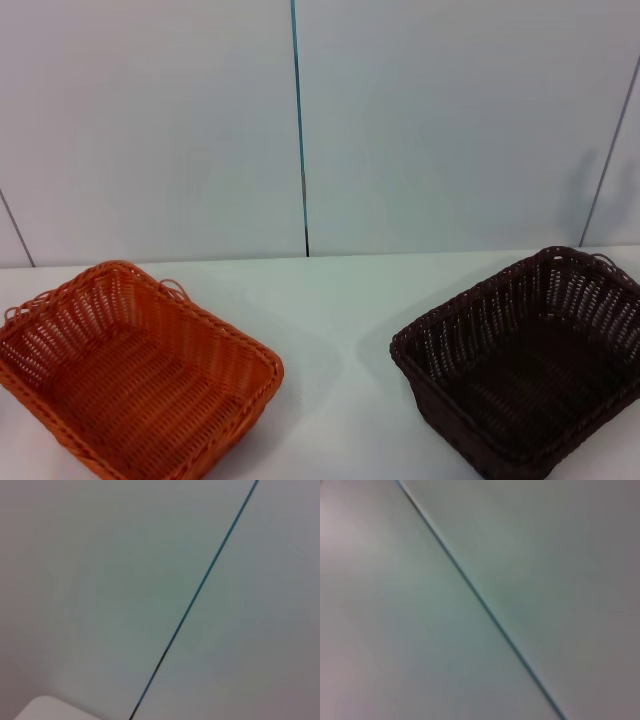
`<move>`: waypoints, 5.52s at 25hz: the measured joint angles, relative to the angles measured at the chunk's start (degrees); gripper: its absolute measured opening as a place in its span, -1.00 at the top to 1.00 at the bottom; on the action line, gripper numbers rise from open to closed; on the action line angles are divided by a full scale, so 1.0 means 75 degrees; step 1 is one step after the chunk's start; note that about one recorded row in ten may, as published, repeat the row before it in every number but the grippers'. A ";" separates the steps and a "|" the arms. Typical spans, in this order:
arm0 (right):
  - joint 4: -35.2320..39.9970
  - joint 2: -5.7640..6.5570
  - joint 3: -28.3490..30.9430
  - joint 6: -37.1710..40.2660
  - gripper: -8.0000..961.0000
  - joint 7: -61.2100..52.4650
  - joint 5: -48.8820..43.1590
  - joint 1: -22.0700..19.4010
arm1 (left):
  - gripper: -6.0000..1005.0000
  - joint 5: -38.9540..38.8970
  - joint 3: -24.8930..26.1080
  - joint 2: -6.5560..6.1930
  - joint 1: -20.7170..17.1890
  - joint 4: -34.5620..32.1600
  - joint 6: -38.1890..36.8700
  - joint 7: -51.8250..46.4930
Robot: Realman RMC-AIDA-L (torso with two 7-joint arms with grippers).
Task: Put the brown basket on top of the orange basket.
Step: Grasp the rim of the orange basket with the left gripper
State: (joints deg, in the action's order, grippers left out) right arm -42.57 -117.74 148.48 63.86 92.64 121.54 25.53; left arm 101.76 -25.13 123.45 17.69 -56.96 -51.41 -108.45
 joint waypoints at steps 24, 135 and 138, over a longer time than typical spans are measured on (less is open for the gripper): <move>0.0565 -0.0194 -0.0045 -0.1018 -0.66 -0.0619 0.0933 -0.0334 | -0.75 -0.0129 0.0005 0.0052 -0.0369 -0.0184 -0.0530 -0.0034; 0.0395 0.0287 -0.0473 -0.1698 -0.66 0.0427 -0.0852 -0.0173 | -0.30 0.8062 -0.2196 0.0029 0.1814 -0.0014 -0.1112 -0.8286; 0.0460 0.0275 -0.0452 -0.1717 -0.66 0.0473 -0.0853 -0.0173 | -0.22 0.8062 -0.2184 0.0028 0.1820 -0.0004 -0.1083 -0.8286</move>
State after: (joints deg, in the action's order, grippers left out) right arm -39.12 -115.68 145.09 50.98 96.19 115.14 24.23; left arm 162.23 -41.51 123.66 31.34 -56.99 -59.53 -170.59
